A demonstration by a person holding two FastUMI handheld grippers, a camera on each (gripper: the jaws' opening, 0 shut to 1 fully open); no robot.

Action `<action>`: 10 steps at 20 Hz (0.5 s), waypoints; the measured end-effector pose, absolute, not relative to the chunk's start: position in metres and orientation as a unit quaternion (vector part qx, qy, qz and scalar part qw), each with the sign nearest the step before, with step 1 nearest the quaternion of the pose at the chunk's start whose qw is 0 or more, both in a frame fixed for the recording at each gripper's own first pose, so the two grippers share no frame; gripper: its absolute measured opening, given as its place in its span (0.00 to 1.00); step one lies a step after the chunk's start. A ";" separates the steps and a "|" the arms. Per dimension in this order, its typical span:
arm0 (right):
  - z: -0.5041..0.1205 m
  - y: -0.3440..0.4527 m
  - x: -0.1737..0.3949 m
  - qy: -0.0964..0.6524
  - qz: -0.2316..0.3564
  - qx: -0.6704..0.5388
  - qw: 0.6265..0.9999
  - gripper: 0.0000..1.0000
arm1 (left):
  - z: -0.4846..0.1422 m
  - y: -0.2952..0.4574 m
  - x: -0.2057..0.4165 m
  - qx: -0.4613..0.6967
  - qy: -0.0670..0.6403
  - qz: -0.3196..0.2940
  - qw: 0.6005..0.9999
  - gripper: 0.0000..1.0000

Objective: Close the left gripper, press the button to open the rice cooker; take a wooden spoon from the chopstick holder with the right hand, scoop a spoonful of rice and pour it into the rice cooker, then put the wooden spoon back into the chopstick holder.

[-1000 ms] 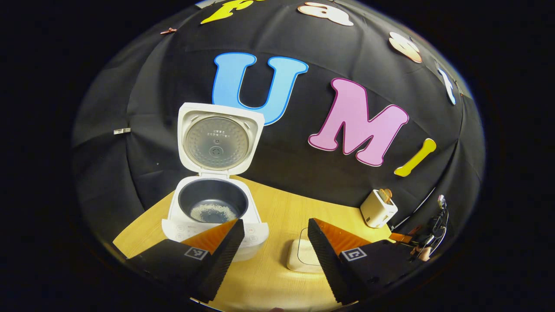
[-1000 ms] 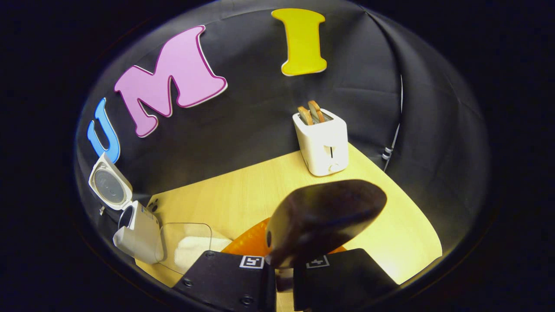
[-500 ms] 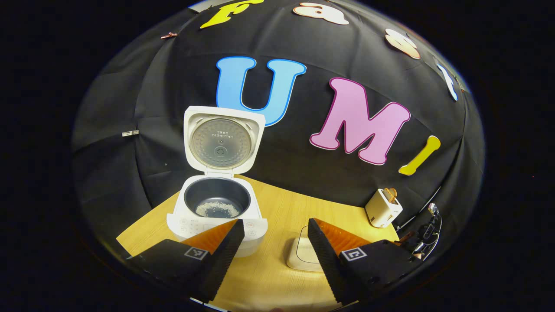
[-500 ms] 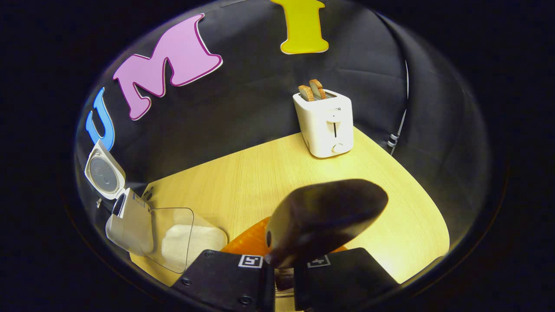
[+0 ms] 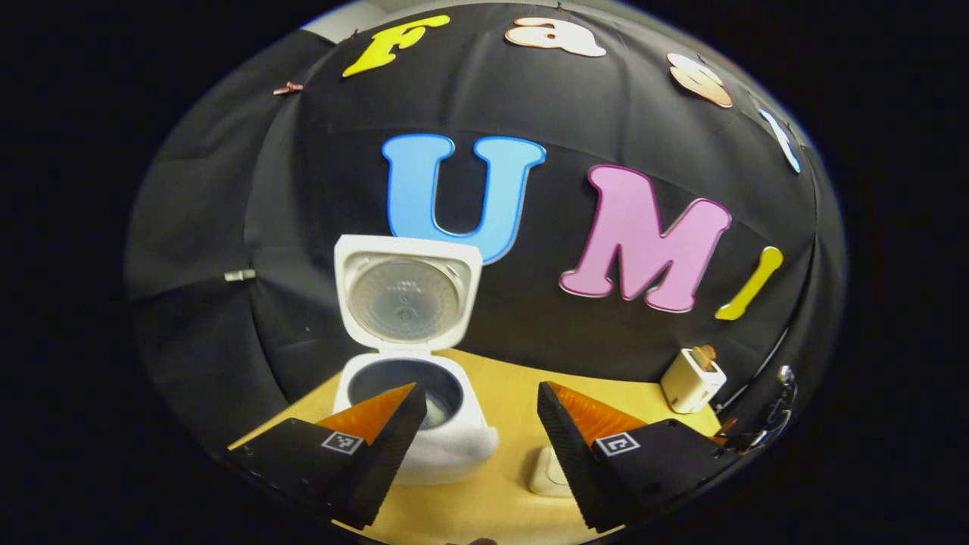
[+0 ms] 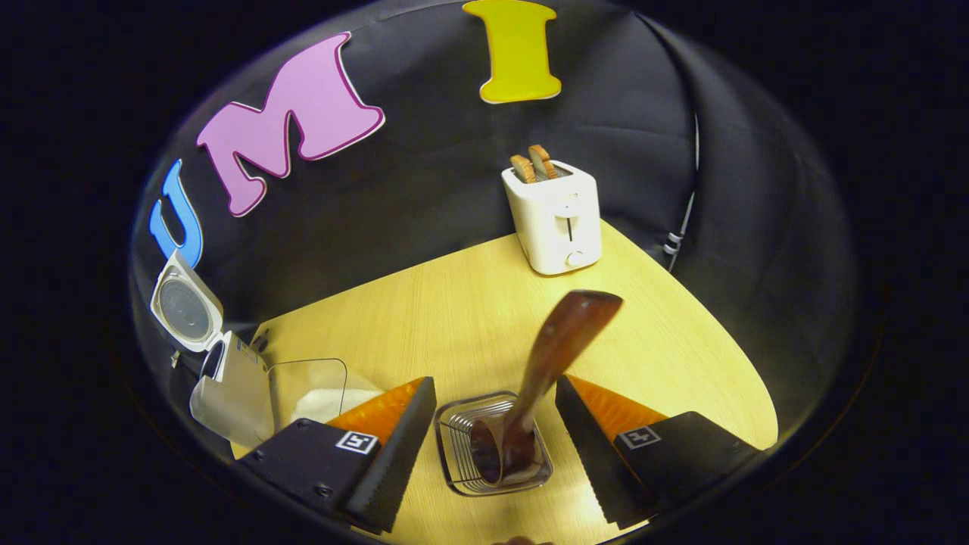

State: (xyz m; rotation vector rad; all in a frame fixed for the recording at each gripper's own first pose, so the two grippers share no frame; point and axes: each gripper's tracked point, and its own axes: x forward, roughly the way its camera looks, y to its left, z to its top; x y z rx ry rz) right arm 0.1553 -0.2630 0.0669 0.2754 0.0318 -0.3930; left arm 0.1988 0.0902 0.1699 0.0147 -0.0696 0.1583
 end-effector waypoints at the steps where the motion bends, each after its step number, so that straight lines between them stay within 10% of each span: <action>1: 0.068 -0.263 0.148 0.012 -0.204 0.137 0.969 0.99 | 0.176 0.103 0.202 0.013 -0.036 0.091 0.995 0.95; 10: 0.056 -0.243 0.038 -0.003 -0.292 0.105 0.950 0.99 | 0.326 0.169 0.248 0.063 -0.127 0.108 0.984 0.95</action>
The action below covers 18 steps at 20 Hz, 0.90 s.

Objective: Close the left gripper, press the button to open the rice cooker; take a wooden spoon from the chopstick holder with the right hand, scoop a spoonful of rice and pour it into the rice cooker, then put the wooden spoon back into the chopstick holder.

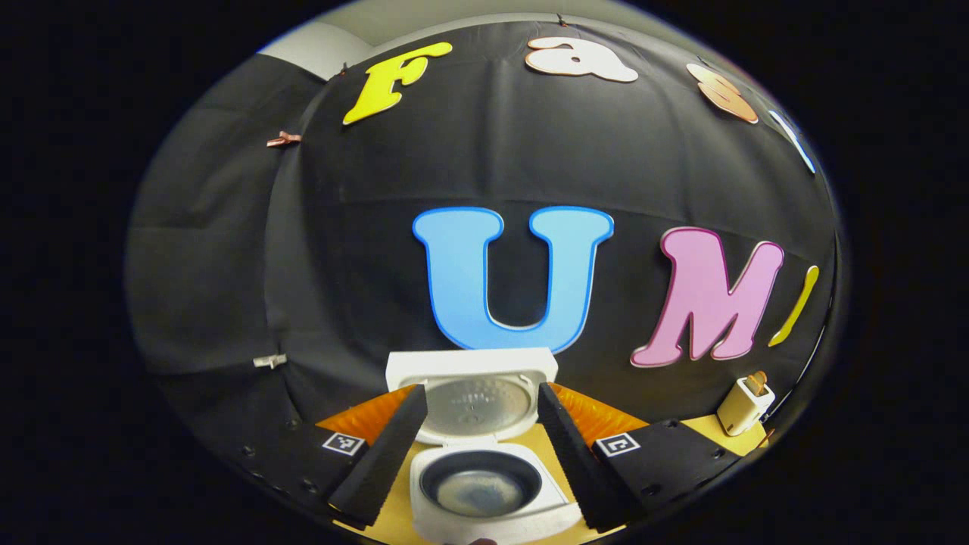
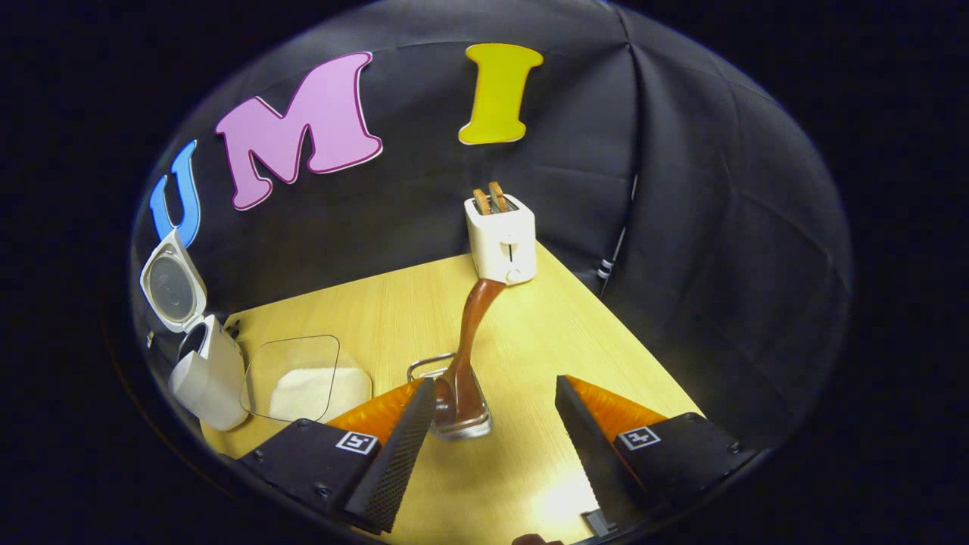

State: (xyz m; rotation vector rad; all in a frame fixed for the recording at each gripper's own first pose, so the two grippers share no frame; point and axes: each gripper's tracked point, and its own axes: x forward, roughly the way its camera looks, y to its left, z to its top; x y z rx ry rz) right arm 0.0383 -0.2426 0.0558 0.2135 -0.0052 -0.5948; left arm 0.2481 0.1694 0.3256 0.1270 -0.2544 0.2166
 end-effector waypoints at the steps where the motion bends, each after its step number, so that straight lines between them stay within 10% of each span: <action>1: 0.051 -0.240 0.029 0.001 -0.301 0.114 0.947 0.99 | 0.340 0.177 0.257 0.071 -0.131 0.115 0.982 0.95; 18: 0.027 -0.180 -0.011 0.045 -0.315 0.147 0.937 0.98 | 0.335 0.239 0.448 0.024 -0.037 0.120 0.992 0.95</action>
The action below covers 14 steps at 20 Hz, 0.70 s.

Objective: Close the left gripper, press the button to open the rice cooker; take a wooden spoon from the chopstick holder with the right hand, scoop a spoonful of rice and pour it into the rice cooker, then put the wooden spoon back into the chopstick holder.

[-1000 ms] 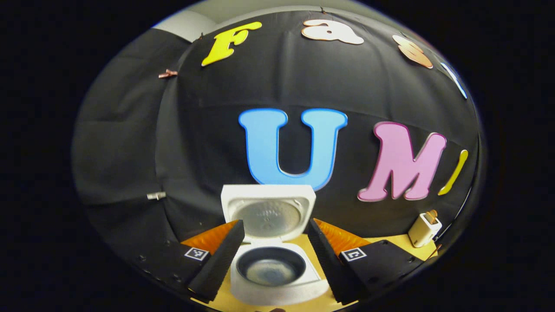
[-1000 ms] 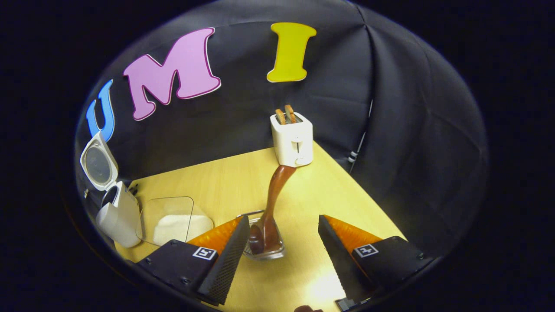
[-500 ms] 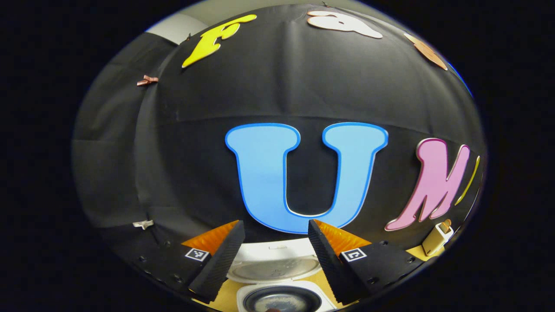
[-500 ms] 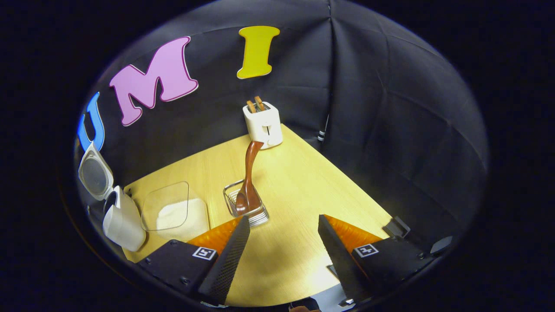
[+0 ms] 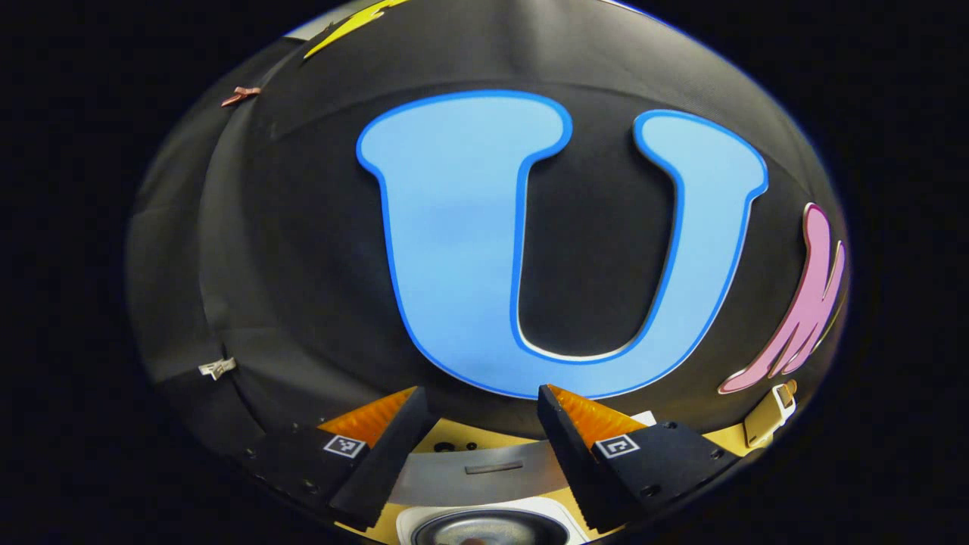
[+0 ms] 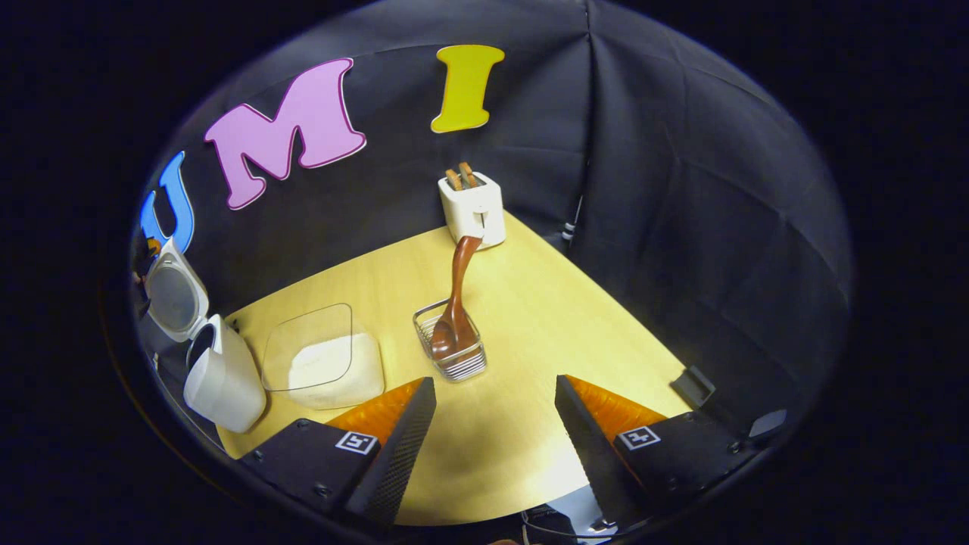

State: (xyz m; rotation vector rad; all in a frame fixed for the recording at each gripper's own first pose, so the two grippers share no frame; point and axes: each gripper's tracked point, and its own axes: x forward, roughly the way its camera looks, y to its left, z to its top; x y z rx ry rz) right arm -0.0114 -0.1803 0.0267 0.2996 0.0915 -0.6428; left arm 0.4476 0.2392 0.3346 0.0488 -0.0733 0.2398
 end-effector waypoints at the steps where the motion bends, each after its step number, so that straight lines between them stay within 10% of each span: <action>1: 0.029 -0.182 -0.008 0.043 -0.311 0.146 0.938 0.99 | 0.335 0.239 0.449 0.026 -0.036 0.119 0.992 0.95; 14: 0.003 -0.168 0.040 0.081 -0.237 0.167 0.953 0.99 | 0.249 0.200 0.369 -0.009 0.085 0.110 0.990 0.98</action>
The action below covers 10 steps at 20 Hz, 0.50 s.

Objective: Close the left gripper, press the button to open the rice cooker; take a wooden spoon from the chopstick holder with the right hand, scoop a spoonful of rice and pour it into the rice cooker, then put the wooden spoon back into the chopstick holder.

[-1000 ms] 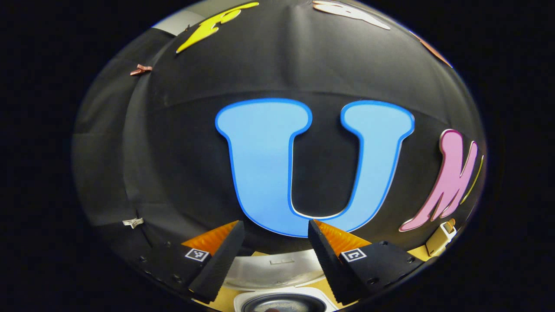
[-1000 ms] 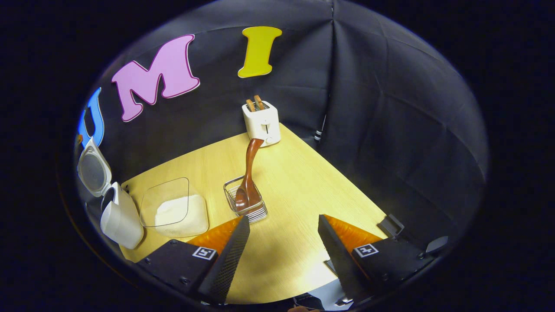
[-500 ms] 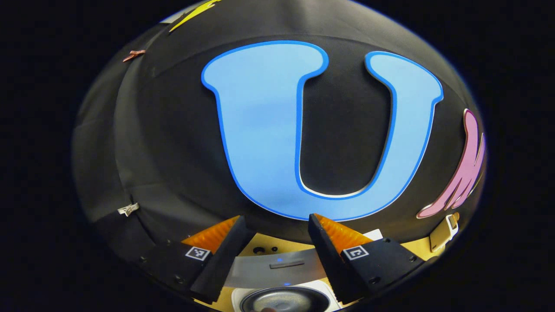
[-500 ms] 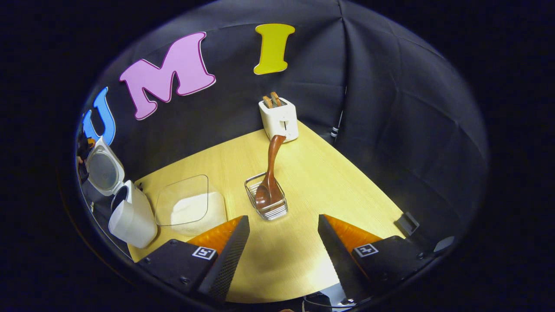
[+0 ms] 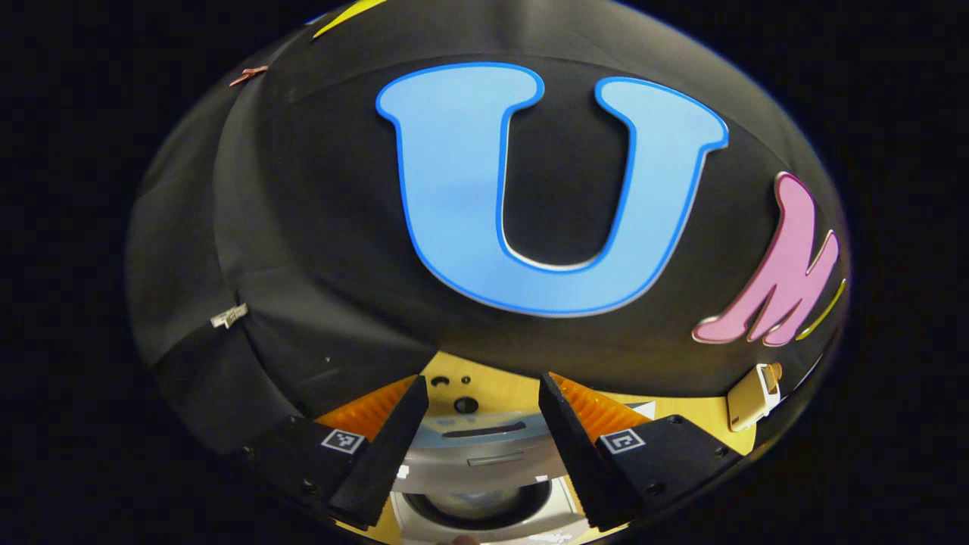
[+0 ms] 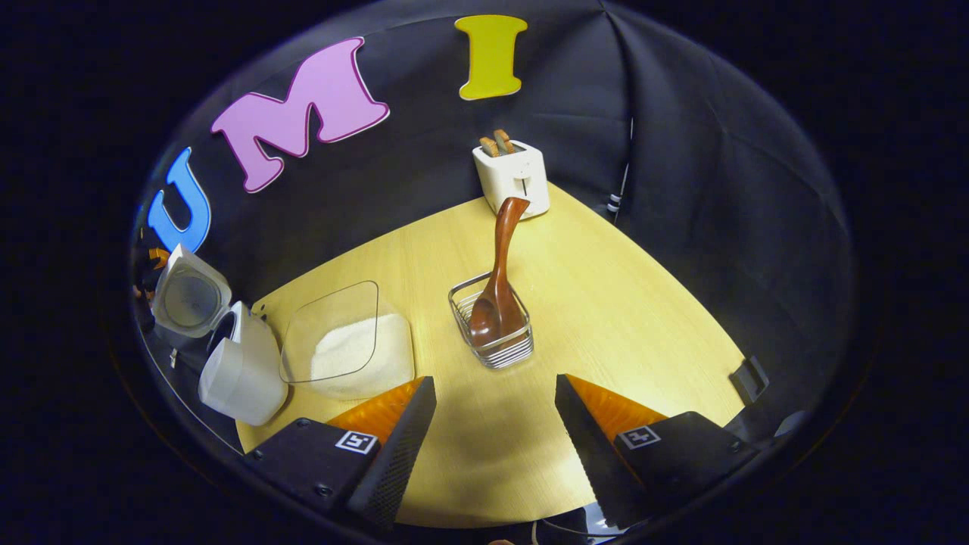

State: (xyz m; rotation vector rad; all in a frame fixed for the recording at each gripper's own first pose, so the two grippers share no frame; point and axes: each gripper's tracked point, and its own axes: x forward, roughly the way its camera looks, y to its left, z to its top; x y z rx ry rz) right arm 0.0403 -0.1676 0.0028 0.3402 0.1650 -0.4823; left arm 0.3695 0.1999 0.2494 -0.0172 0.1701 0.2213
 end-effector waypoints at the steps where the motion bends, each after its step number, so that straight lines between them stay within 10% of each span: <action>1: 0.000 -0.164 0.042 0.086 -0.231 0.165 0.955 0.99 | 0.235 0.196 0.362 -0.012 0.095 0.106 0.990 0.98; 10: -0.007 -0.169 0.038 0.083 -0.227 0.163 0.957 0.99 | 0.110 0.179 0.324 -0.002 0.163 0.104 0.981 0.99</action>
